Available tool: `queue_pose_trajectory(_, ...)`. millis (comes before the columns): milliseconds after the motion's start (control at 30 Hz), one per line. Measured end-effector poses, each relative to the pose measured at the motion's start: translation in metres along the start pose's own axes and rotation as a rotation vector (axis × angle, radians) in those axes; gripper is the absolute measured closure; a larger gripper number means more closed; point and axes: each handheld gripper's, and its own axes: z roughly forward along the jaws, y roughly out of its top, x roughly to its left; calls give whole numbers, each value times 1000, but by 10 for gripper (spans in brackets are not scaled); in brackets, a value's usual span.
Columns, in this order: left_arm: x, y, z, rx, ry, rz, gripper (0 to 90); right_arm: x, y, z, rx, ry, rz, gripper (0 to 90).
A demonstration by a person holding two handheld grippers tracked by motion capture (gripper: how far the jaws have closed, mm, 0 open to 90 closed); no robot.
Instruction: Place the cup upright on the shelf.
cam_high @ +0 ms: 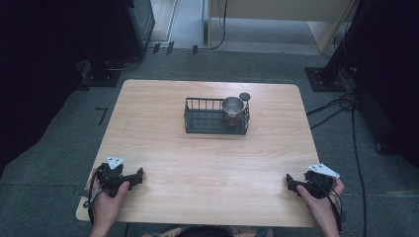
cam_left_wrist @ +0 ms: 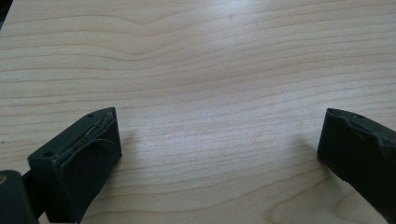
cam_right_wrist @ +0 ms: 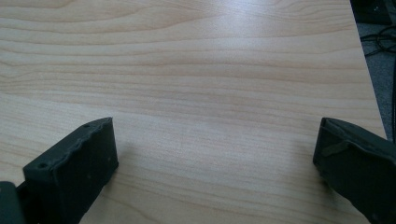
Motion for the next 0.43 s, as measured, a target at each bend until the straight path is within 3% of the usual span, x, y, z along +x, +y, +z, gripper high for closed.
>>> queue_pose_trajectory(433, 0, 0, 0, -1, 0, -1, 0, 0, 0, 0, 2, -3, 5, 0)
